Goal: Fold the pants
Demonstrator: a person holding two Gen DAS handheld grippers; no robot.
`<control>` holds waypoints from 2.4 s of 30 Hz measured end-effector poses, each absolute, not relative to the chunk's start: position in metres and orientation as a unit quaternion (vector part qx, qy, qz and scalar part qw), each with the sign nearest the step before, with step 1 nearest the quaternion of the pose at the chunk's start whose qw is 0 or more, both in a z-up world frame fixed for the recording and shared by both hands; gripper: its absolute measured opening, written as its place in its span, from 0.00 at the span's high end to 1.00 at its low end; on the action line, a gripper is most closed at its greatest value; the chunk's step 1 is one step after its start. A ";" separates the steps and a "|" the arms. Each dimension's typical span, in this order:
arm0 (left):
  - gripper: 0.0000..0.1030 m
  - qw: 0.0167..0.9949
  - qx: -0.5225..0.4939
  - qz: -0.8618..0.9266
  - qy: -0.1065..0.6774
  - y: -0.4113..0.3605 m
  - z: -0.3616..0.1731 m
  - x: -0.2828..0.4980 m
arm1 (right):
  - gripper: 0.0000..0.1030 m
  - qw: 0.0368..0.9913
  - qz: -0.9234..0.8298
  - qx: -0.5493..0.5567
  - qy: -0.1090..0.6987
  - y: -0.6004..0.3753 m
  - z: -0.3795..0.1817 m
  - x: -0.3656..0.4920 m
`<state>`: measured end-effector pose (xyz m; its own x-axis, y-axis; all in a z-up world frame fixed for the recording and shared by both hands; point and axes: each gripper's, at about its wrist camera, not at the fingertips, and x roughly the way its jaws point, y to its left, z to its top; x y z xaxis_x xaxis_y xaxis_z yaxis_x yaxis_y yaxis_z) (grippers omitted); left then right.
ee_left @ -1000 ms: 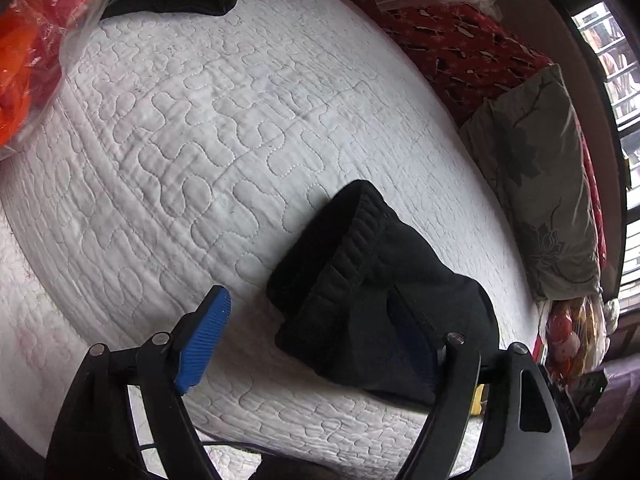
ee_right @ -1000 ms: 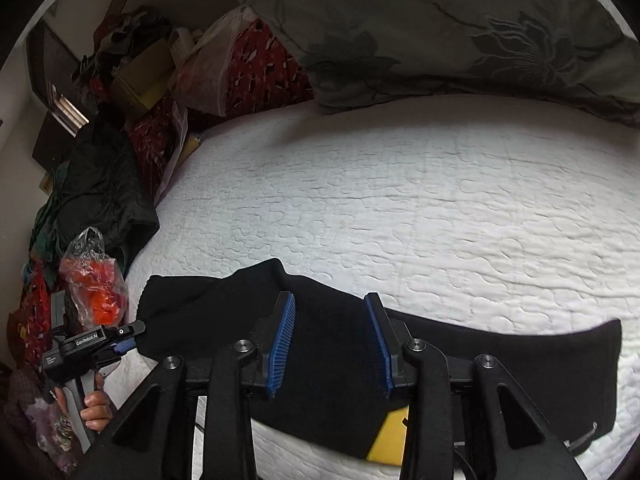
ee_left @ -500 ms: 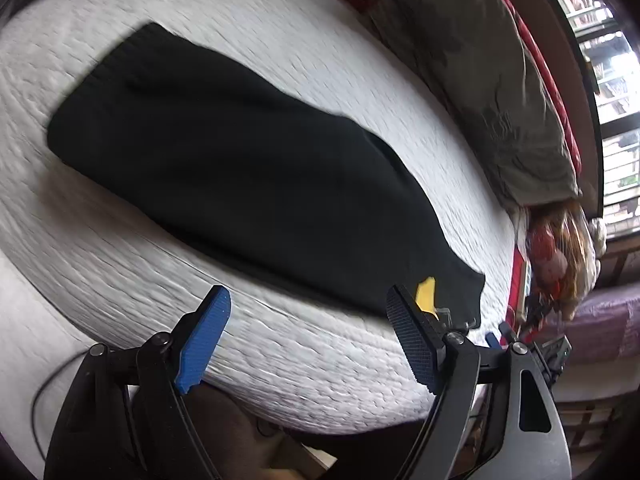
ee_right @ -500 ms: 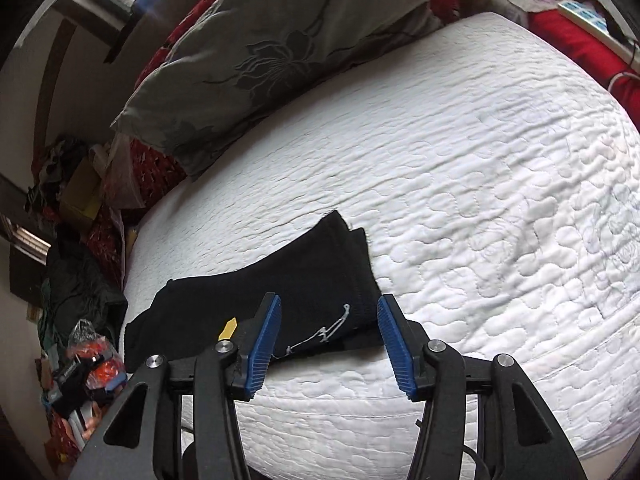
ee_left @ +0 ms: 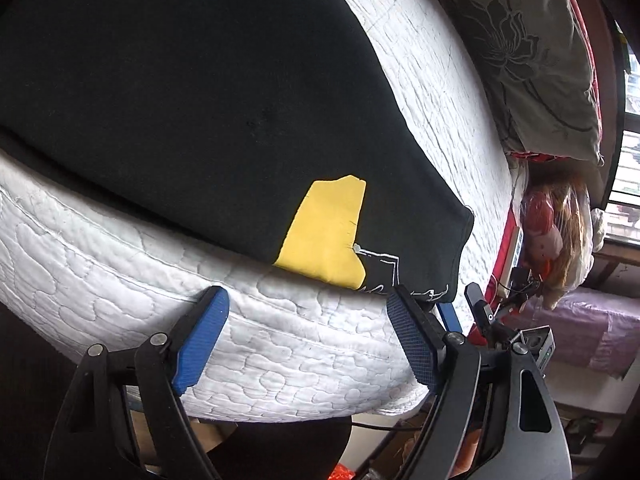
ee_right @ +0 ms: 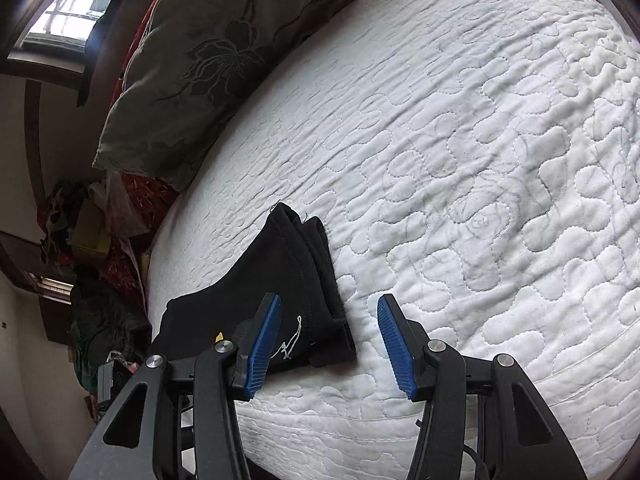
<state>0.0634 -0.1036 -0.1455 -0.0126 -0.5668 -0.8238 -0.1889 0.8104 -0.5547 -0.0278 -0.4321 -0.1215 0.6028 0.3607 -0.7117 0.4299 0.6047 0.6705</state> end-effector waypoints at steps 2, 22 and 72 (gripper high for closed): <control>0.22 0.649 -0.273 -0.151 0.694 -0.111 -0.143 0.061 | 0.49 0.774 -0.015 0.451 0.443 -0.436 -0.124 -0.027; 0.19 0.623 -0.317 -0.138 0.701 -0.146 -0.154 0.067 | 0.44 0.706 0.136 0.527 0.453 -0.445 -0.153 0.051; 0.92 0.566 -0.361 -0.170 0.721 -0.152 -0.142 0.068 | 0.84 0.769 0.104 0.412 0.477 -0.418 -0.108 0.046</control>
<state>0.0677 -0.1518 -0.1424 -0.0990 -0.7129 -0.6942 -0.3276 0.6821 -0.6538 0.0457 -0.4178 -0.1080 0.5226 0.5527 -0.6492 0.2336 0.6394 0.7325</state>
